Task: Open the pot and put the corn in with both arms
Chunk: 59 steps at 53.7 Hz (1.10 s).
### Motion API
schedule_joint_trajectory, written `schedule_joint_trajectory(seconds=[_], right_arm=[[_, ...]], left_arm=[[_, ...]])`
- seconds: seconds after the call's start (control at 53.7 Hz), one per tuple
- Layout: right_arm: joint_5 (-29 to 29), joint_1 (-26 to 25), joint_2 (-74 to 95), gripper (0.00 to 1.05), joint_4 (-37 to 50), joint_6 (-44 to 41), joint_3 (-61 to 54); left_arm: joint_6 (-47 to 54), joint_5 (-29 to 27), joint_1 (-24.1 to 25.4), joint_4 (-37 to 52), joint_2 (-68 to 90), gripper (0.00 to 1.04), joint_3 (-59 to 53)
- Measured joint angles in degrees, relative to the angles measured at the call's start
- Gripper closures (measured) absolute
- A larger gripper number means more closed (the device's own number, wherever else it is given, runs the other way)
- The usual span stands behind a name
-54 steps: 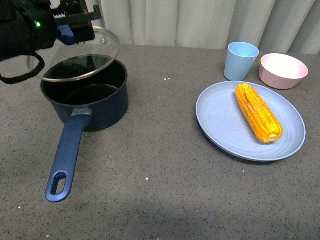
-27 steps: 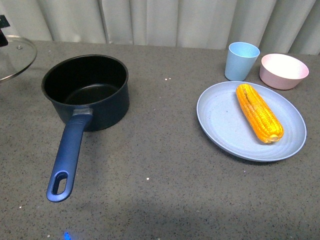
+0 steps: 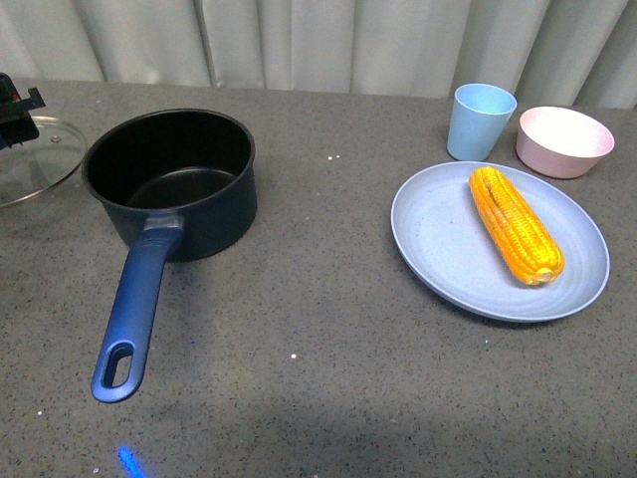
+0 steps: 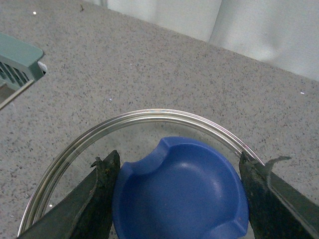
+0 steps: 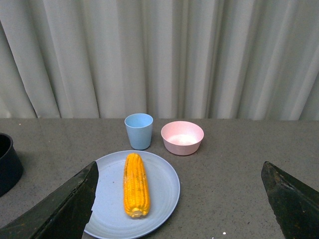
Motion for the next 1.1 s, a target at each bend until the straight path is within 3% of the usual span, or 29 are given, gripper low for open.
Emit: schedule_joint_trajectory(seconds=[0.93,1.098], right_arm=[[0.0,0.0,0.0,0.09,0.0,0.0,0.0],[0.0,0.0,0.0,0.09,0.0,0.0,0.0]], left_arm=[[-0.6,0.7,0.5,-1.1,5.6,0.41,1.7],[-0.4,0.3,0.8,-0.7,5.1,0.18,0.9]])
